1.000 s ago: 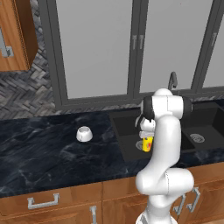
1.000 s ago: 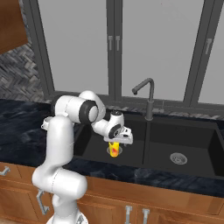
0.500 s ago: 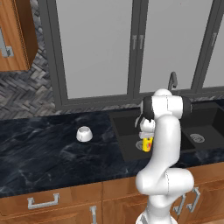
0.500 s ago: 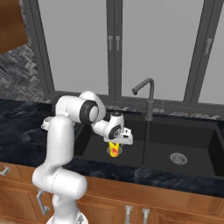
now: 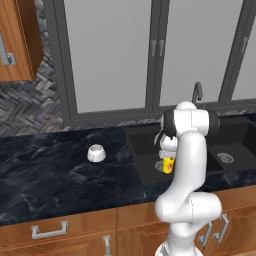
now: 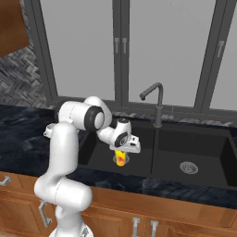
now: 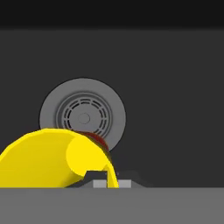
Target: Move any existing items from the left basin to the right basin for drying. Then move the mug from the counter to the left basin of the sink for washing.
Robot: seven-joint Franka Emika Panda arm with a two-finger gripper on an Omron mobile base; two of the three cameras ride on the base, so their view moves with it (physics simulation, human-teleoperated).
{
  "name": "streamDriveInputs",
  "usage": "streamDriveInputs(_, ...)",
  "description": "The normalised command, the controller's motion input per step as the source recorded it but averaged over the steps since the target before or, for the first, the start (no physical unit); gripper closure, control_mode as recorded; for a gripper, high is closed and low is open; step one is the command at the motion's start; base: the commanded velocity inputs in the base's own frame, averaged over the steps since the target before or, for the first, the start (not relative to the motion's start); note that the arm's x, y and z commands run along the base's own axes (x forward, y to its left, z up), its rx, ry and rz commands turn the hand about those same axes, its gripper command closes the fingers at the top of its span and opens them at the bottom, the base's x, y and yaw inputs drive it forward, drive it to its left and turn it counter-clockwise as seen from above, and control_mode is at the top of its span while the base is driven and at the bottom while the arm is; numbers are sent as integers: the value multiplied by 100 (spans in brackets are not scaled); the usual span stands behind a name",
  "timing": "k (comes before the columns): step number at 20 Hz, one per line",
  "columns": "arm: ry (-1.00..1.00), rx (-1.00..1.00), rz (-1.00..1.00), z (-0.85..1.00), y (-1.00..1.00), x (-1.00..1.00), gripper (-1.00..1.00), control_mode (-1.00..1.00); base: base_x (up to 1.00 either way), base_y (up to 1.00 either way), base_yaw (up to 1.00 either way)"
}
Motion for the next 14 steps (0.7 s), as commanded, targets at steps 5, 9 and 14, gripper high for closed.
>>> streamDriveInputs(5,-2,4,0,23,0,-24,100,-100,0,0,0)
streamDriveInputs(9,-6,0,0,45,0,-22,100,-100,0,0,0)
streamDriveInputs(14,-4,0,0,55,0,-19,100,-100,0,0,0)
